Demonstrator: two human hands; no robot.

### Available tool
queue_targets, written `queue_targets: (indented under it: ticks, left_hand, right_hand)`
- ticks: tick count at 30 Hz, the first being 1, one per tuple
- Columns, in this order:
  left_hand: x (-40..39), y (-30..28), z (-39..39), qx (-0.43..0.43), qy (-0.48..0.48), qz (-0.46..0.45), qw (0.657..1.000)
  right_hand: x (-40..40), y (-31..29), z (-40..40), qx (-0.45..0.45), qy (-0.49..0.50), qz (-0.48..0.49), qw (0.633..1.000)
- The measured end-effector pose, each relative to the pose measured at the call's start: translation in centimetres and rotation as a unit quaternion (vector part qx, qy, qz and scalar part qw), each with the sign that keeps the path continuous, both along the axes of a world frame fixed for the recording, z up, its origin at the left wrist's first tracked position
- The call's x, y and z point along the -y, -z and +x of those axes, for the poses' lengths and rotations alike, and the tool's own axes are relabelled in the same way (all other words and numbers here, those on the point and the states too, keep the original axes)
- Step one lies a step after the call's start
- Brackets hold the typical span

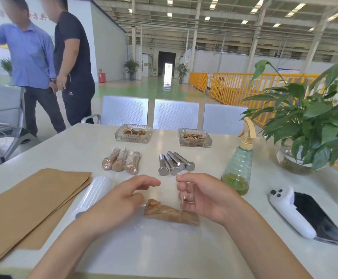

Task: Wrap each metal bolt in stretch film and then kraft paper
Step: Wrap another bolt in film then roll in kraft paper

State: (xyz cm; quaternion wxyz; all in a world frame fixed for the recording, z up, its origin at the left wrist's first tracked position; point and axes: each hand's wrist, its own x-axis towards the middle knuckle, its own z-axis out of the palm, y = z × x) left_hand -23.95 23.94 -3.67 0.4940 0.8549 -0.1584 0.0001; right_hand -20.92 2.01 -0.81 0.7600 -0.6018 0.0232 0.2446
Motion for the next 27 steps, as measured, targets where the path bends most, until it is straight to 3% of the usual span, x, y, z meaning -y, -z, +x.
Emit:
queue_targets:
  ticks: [4, 13, 24, 27]
  left_hand:
    - [-0.9, 0.7, -0.8, -0.010, 0.013, 0.060, 0.998]
    - [0.3, 2.7, 0.1, 0.036, -0.013, -0.006, 0.999]
    - [0.8, 3.5, 0.4, 0.024, -0.077, -0.013, 0.997]
    - [0.9, 3.8, 0.3, 0.015, -0.107, -0.050, 0.993]
  right_hand:
    - [-0.1, -0.1, 0.0, 0.002, 0.009, 0.004, 1.000]
    - [-0.2, -0.6, -0.4, 0.060, 0.014, -0.032, 0.998]
    - [-4.2, 0.6, -0.9, 0.166, -0.020, -0.274, 0.947]
    - [-4.6, 1.1, -1.0, 0.171, -0.013, -0.290, 0.942]
